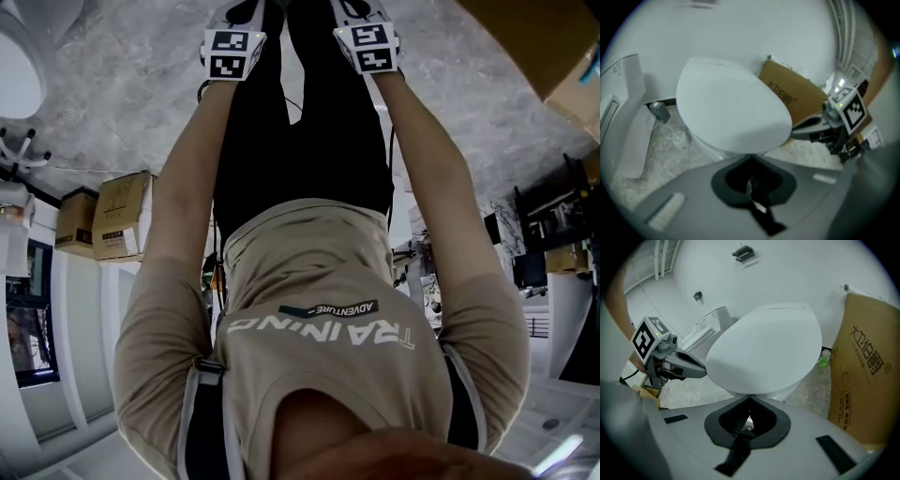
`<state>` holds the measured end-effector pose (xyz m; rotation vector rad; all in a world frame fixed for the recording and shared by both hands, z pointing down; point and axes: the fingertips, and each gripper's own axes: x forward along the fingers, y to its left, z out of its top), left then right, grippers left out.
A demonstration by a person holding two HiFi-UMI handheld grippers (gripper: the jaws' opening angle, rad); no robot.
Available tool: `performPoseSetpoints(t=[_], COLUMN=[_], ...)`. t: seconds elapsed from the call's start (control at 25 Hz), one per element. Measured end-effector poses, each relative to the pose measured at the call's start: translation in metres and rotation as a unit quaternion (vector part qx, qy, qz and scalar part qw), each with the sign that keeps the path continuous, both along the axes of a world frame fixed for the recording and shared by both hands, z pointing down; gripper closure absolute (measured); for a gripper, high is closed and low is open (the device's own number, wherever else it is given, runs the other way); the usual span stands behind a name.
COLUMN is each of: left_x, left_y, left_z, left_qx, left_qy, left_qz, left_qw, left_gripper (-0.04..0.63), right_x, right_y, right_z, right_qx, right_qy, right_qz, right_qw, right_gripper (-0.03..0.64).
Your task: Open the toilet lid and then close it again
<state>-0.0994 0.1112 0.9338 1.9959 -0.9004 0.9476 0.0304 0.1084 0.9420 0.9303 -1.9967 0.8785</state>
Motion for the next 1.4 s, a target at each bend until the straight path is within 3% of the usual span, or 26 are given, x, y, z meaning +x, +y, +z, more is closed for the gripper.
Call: performPoseSetpoints(t=[0.24,0.56,1.4], left_x=[-0.001,0.005,-0.002], left_y=[0.001,0.002,-0.036], left_z=[0.004,-0.023,-0.178], left_qx=[-0.005,0.019,0.076], left_qy=[0.006,0.020,0.016], left_qz=[0.026,0.035,0.027], left_qw=[0.9996,0.9990,0.9966], left_gripper=[0.592,0.592,0.592], right_x=[0.000,0.006,-0.002], right_y=[0.000,0.000,-0.041], right_z=[0.003,-0.027,-0.190], right_qx=[-0.015,0.010,0.090], right_qy=[0.001,-0.016,-0.060], right_qz=[0.001,0.022,0.054], right_qw=[1.000,1.000,0.993], right_gripper=[0.604,0.604,0.604])
